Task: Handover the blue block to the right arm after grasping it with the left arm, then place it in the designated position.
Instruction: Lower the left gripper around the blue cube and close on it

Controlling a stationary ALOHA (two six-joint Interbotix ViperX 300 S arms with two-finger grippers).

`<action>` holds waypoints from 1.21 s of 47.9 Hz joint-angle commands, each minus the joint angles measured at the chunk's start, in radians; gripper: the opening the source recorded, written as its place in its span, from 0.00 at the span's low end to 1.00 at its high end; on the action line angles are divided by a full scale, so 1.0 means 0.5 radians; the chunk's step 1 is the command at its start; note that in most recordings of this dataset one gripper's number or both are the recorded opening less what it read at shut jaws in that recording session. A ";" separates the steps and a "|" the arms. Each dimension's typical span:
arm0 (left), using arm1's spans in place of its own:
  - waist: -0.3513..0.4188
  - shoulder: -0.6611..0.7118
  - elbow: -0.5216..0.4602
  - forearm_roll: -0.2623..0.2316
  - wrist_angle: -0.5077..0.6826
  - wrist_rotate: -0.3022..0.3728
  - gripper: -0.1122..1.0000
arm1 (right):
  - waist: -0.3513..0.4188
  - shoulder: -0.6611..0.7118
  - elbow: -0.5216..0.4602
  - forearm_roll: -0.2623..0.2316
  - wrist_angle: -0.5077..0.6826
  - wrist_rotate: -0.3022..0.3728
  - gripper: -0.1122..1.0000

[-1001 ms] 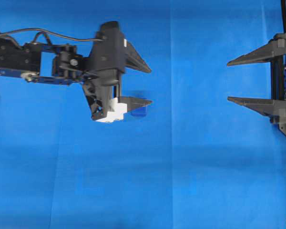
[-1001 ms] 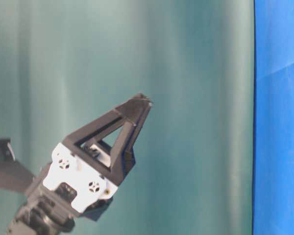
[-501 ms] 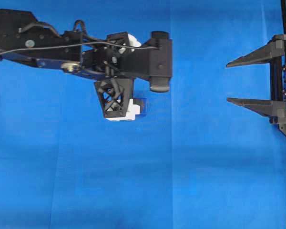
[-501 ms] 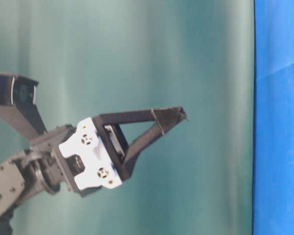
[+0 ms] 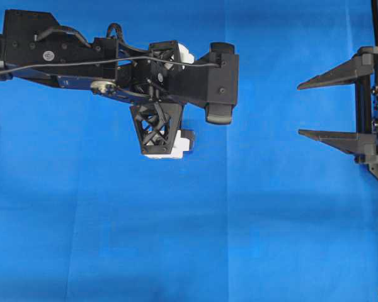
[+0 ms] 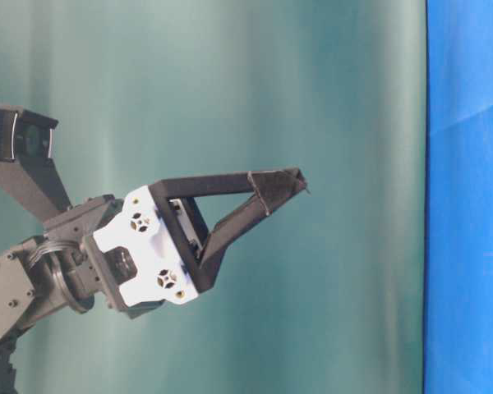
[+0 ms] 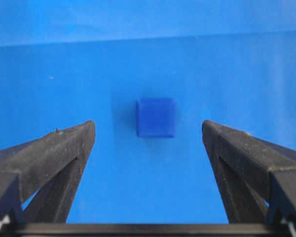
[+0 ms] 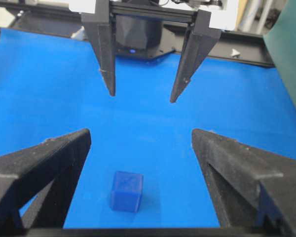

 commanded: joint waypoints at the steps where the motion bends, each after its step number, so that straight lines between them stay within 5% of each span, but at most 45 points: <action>1: 0.003 -0.037 -0.040 0.003 -0.009 -0.003 0.93 | -0.003 0.012 -0.055 0.006 -0.006 0.003 0.97; 58: -0.006 -0.034 -0.012 0.003 -0.015 -0.037 0.93 | -0.003 0.018 -0.055 0.006 0.006 0.003 0.97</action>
